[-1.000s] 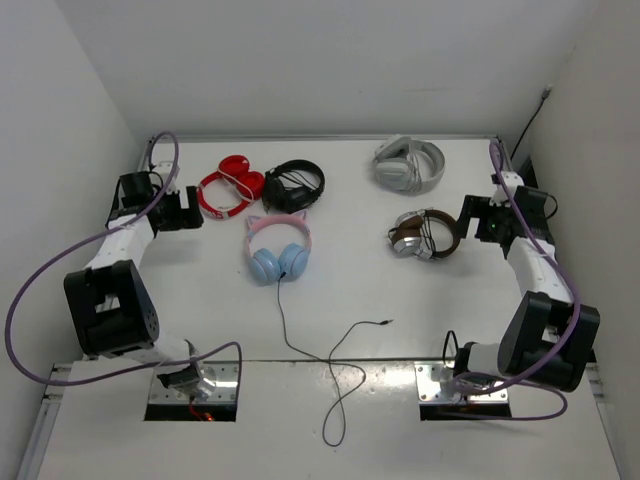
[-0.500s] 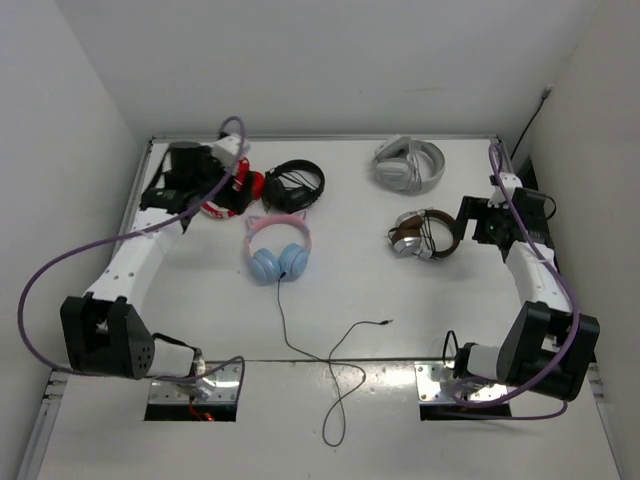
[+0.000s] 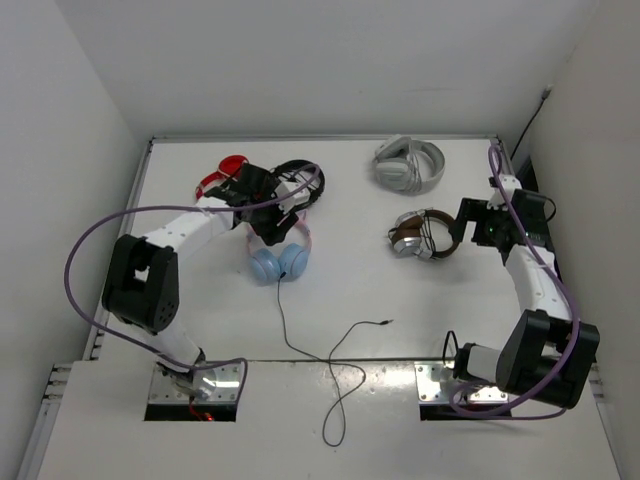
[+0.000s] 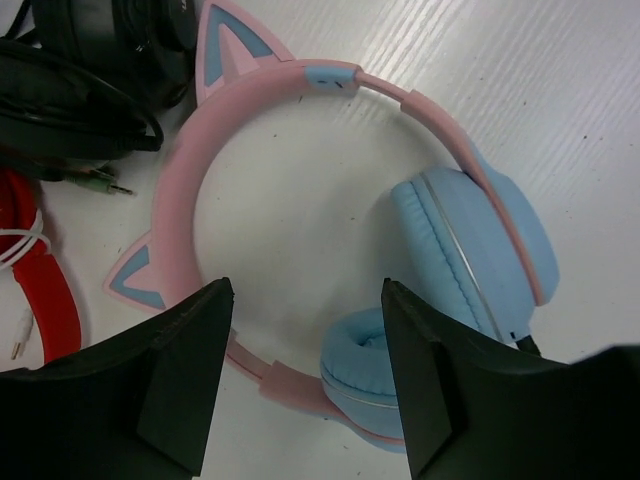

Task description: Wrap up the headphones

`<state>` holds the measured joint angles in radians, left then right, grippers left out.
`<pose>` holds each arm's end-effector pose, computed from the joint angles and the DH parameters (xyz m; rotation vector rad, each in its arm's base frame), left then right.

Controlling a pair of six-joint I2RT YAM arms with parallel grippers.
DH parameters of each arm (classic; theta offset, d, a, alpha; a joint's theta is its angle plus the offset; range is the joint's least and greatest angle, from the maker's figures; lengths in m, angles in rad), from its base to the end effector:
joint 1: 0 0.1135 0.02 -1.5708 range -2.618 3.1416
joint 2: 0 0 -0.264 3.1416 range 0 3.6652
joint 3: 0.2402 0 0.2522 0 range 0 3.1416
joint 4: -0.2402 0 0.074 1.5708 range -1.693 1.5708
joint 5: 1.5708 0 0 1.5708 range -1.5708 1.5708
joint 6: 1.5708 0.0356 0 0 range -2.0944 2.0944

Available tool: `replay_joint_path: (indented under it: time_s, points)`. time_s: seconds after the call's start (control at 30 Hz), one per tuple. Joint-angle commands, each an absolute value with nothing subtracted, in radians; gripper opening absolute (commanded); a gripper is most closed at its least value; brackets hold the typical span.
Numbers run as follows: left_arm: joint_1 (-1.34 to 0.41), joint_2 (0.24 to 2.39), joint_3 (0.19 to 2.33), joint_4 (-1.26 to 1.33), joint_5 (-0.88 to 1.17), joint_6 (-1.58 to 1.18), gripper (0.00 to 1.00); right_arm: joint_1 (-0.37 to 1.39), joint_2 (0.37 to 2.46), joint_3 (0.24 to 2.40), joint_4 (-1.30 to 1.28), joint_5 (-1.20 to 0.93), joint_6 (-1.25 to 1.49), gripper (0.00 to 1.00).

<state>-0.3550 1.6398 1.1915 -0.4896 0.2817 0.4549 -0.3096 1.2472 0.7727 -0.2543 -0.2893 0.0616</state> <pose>0.3238 -0.1306 0.2375 1.0829 2.2340 -0.3107 0.2527 -0.0702 0.2332 0.2729 2.2546 0.2021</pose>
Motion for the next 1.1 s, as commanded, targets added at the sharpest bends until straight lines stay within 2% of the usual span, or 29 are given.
replay_joint_path:
  time_s: [0.0,0.33,1.07]
  points:
    - [-0.336,1.667,1.256,-0.488,0.279,0.509,0.67,-0.296,1.215,0.764,-0.261,-0.296,0.078,1.00]
    - [-0.262,1.779,1.285,-0.413,0.195,0.485,0.71,-0.267,1.215,0.764,-0.261,-0.287,0.098,1.00]
    - [-0.225,1.904,1.364,-0.413,0.258,0.523,0.74,-0.307,1.224,0.727,-0.252,-0.308,0.098,1.00]
